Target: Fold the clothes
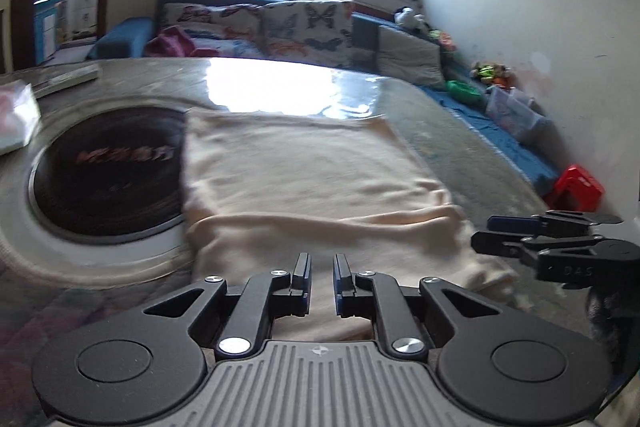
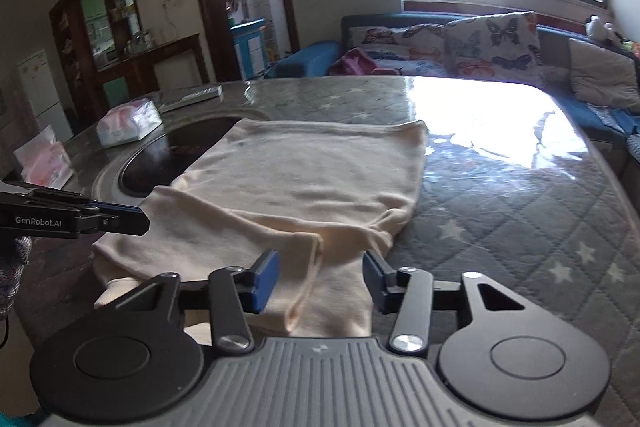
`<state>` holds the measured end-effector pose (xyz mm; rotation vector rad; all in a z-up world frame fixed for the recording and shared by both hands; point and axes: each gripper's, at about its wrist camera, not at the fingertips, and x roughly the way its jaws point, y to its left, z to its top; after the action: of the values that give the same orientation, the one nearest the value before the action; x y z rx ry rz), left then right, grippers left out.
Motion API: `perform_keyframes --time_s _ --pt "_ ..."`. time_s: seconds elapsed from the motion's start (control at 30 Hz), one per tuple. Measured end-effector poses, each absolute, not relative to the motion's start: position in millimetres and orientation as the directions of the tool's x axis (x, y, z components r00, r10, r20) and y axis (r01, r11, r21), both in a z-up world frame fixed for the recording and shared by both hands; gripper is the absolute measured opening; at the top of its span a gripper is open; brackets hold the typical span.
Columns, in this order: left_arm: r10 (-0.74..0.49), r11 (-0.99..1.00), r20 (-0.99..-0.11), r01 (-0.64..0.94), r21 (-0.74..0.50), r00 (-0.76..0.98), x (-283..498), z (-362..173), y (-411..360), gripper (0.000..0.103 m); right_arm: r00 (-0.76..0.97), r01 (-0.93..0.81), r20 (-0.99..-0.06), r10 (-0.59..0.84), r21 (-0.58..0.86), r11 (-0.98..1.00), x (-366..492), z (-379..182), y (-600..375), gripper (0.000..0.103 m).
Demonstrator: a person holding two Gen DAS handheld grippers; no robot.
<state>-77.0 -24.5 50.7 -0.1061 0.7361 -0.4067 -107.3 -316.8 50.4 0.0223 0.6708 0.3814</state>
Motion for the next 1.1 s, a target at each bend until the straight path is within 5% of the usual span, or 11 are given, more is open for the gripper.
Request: perform_keyframes --time_s 0.33,0.5,0.67,0.83,1.1 --pt "-0.381 0.924 -0.646 0.307 -0.23 0.661 -81.4 35.4 -6.2 0.013 0.679 -0.348 -0.641 0.358 0.148 0.926 -81.5 32.3 -297.4 0.01" --pt "-0.397 0.916 -0.645 0.321 -0.24 0.652 -79.2 37.0 -1.8 0.013 0.732 -0.341 -0.607 0.309 0.067 0.938 -85.7 47.8 -292.6 0.002" --pt "-0.414 0.91 -0.632 0.326 -0.257 0.655 -70.9 45.2 -0.5 0.014 0.727 -0.299 -0.636 0.261 0.049 0.953 -74.6 43.8 -294.1 0.003" --pt "-0.44 0.898 -0.609 0.333 -0.288 0.66 -51.3 50.8 0.2 0.014 0.727 -0.33 -0.616 0.304 0.074 0.941 -81.1 49.6 -293.5 0.02" --pt "-0.413 0.91 -0.631 0.311 -0.273 0.657 -31.4 35.9 1.0 0.014 0.695 -0.342 -0.642 0.326 0.104 0.934 -78.3 34.5 -291.7 0.018"
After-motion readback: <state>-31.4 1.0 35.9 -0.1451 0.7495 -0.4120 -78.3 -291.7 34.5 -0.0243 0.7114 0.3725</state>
